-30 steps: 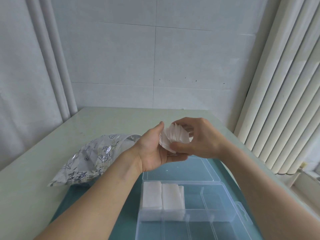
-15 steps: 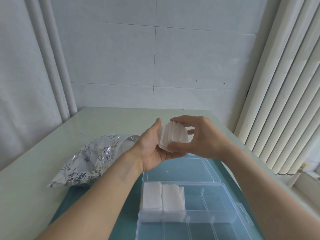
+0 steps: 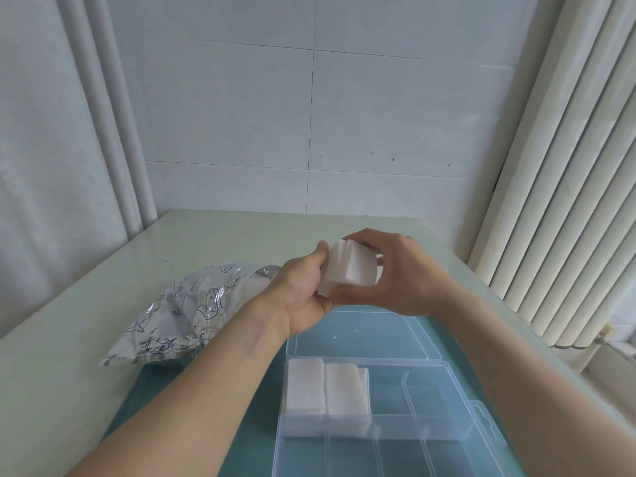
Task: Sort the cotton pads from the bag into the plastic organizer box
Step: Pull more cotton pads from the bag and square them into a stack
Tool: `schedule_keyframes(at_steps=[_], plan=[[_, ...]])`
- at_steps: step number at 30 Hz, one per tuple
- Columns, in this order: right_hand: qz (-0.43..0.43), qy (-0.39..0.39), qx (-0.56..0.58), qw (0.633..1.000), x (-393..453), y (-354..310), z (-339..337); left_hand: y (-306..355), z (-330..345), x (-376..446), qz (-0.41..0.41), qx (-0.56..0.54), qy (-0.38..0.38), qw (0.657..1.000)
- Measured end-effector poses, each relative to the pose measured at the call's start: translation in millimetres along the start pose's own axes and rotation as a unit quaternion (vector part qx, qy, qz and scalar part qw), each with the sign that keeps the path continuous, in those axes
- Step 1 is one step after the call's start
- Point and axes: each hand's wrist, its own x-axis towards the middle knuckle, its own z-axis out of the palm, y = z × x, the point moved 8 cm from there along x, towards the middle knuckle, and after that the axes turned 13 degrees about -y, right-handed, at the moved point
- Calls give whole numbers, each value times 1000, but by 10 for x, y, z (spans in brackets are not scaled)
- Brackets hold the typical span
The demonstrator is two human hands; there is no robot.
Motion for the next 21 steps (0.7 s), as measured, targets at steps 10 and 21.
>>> schedule_keyframes(at_steps=[10,21], plan=[[81,-80,-58,992,-10,-26,171,-121,168,-12,-59,7,-98,993],[-63,-47,106,991,-14,-139,154,-31,280,-98,-17,-14,-229,973]])
